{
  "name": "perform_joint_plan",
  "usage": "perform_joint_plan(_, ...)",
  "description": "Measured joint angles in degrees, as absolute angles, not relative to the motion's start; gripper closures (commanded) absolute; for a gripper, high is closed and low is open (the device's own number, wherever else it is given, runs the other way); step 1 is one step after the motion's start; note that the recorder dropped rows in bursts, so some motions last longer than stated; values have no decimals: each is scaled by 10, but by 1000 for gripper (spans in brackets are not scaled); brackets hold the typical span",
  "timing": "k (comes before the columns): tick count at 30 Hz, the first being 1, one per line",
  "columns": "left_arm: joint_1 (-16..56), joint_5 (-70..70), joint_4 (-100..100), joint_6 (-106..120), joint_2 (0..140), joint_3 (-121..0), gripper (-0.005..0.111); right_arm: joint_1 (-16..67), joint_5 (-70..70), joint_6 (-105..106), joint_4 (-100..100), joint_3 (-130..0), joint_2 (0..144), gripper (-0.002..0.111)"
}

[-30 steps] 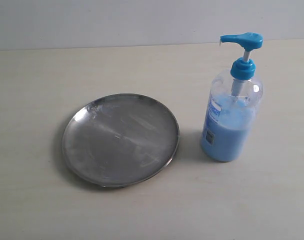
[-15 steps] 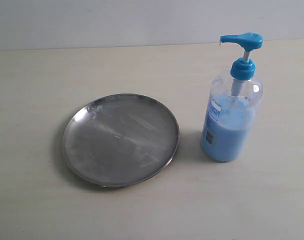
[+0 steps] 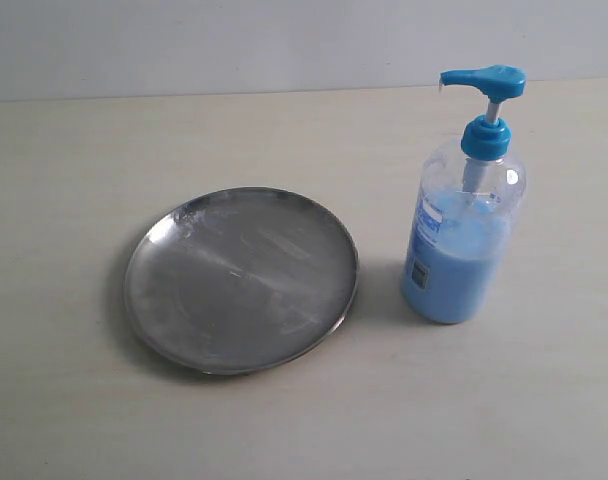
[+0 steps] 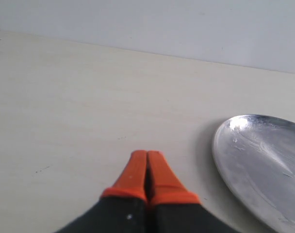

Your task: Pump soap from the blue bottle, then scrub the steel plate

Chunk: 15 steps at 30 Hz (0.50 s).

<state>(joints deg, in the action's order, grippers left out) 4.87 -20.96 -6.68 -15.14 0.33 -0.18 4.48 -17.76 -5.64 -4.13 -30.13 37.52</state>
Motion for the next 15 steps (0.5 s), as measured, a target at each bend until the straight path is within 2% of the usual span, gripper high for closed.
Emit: perform_joint_plan(15,49,-210,-67,-151,3,-2,107,45,-172,-56,-41,-312,401,108)
